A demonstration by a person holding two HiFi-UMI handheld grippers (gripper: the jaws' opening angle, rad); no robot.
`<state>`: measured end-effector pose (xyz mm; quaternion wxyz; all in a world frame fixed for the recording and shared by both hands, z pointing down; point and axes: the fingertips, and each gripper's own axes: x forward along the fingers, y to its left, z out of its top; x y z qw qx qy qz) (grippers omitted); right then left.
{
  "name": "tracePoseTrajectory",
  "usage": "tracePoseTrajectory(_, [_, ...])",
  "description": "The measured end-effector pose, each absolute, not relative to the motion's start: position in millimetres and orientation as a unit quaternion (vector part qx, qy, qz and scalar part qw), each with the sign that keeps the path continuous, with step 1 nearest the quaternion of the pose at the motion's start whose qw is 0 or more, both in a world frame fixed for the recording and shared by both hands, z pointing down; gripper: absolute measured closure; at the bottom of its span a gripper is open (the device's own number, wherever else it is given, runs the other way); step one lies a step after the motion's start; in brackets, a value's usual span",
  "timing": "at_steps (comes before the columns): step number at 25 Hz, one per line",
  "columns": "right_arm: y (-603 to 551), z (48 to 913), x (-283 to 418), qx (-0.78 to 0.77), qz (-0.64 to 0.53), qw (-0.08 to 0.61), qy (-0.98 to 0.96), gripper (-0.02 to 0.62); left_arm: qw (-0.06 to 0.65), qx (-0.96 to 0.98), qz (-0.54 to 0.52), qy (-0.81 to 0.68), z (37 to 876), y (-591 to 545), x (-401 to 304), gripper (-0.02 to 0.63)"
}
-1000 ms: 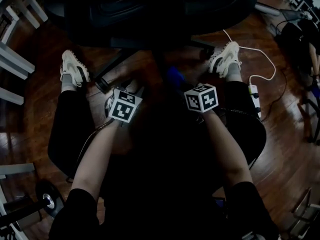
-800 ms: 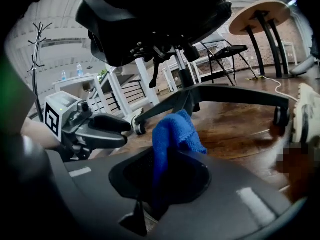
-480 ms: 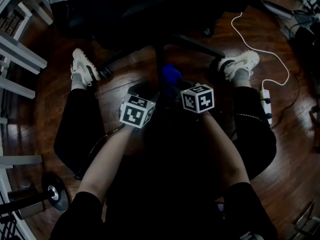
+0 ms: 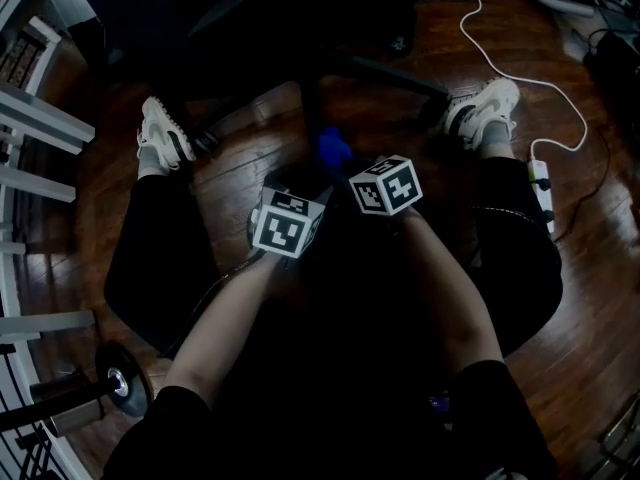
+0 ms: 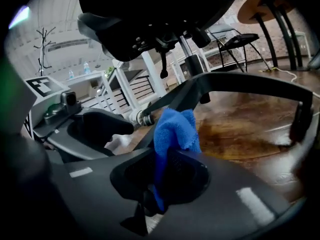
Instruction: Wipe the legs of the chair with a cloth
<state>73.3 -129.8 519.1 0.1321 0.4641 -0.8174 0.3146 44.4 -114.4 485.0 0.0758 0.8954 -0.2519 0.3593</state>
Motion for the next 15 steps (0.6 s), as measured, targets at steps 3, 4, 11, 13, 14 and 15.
tracePoseTrajectory(3, [-135.9,516.2,70.0,0.473,0.313,0.145,-0.811,0.534,0.093,0.892,0.35,-0.269,484.9,-115.7,27.5,0.318])
tracePoseTrajectory(4, [-137.1,514.6,67.3,0.475,0.313,0.146,-0.809,0.534,0.098,0.891,0.349,-0.272,486.0,-116.2,23.7,0.318])
tracePoseTrajectory(11, [-141.3,520.7,39.9,0.476,0.341,0.083,-0.807,0.531,0.076,0.886,0.353,-0.291,484.4,-122.8,10.6,0.318])
tracePoseTrajectory(13, [-145.9,519.2,30.4,0.468,0.333,0.085,-0.814,0.531,0.062,0.883,0.359,-0.296,484.1,-129.2,4.1,0.318])
tracePoseTrajectory(14, [-149.4,517.6,30.2,0.466,0.327,0.087,-0.817,0.525,0.057,0.881,0.362,-0.3,485.5,-133.3,0.7,0.318])
tracePoseTrajectory(15, [-155.1,514.8,35.2,0.471,0.319,0.088,-0.818,0.525,0.051,0.878,0.367,-0.304,487.9,-138.7,-2.5,0.318])
